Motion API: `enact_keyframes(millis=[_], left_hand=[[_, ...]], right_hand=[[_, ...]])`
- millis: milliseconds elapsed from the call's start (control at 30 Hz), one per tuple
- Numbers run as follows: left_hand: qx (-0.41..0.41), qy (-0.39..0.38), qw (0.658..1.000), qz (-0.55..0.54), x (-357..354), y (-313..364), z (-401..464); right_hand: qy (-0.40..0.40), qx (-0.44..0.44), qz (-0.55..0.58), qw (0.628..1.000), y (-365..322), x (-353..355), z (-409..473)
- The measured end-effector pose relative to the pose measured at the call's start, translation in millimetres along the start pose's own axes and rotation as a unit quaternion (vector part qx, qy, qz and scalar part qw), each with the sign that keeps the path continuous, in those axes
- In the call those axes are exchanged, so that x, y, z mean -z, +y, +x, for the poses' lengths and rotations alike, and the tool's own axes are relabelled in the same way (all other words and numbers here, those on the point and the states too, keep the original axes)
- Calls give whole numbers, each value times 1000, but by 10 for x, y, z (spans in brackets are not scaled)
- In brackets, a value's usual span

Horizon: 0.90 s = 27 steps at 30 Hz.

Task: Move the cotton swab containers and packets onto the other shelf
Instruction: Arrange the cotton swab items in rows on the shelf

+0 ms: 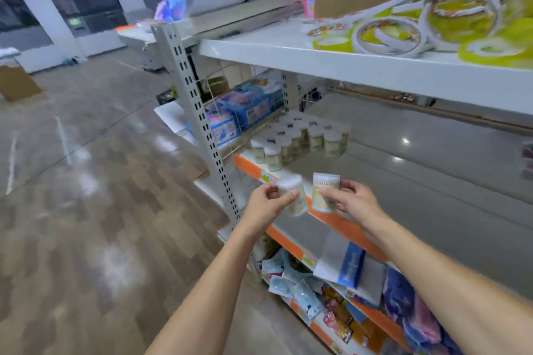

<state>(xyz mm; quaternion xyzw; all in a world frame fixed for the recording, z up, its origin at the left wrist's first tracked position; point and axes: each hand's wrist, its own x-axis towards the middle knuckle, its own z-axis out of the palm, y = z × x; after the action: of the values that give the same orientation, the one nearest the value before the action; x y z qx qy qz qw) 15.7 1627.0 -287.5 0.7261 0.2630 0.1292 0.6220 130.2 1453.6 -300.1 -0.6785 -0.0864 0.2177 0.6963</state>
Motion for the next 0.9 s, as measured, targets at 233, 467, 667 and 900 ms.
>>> enact_keyframes(millis=[233,467,667,900], left_hand=[[-118,-47,979,160,107,164,531],[-172,-58,935,306,-75,330,1018],[-270,-34,855,441,-142,461,1498],[-331,-18,805,491,-224,383,1852]], right_hand=[[85,26,-21,996,22,-113,268],[120,36,-28,992,46,-43,730],[150,35,-59,986,21,13,1086],[142,66,-51,986,47,-25,1205]])
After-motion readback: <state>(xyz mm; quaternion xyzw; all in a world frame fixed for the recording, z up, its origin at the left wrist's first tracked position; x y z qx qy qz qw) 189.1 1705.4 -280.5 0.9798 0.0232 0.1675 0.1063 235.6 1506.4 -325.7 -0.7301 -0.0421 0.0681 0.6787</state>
